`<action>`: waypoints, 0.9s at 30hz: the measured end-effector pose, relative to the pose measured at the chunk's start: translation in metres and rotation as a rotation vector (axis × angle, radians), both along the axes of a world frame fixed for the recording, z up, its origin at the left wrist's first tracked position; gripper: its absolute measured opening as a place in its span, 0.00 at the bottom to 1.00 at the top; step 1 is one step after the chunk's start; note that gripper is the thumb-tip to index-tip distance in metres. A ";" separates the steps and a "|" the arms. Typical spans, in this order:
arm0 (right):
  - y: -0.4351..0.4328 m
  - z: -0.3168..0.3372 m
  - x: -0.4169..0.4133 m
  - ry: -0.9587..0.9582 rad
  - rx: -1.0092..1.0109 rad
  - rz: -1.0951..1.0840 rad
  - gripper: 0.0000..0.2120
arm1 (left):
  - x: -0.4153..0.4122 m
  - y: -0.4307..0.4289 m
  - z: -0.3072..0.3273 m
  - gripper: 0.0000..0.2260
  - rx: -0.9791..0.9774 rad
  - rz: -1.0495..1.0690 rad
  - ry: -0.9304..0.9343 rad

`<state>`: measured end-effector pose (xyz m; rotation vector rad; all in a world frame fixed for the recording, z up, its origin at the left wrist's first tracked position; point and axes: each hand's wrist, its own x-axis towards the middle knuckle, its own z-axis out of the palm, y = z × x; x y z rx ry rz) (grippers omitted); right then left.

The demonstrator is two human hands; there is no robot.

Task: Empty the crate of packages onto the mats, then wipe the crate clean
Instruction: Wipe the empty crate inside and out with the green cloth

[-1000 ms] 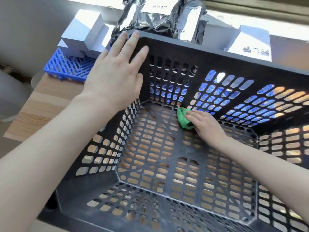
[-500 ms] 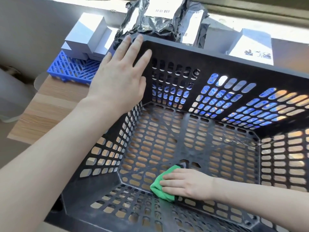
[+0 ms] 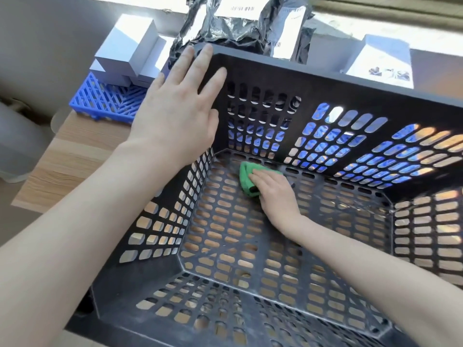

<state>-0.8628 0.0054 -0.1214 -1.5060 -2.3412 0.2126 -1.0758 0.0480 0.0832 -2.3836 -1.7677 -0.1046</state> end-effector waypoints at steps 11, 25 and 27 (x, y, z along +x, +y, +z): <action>-0.076 -0.013 -0.009 -0.111 0.093 0.977 0.14 | 0.000 0.000 0.000 0.26 -0.009 0.002 0.008; -0.025 -0.018 -0.025 0.013 0.094 0.253 0.14 | 0.000 0.001 0.000 0.26 -0.001 -0.010 0.004; -0.070 -0.018 -0.037 0.028 0.037 0.570 0.14 | 0.001 0.000 0.000 0.26 -0.006 -0.004 -0.005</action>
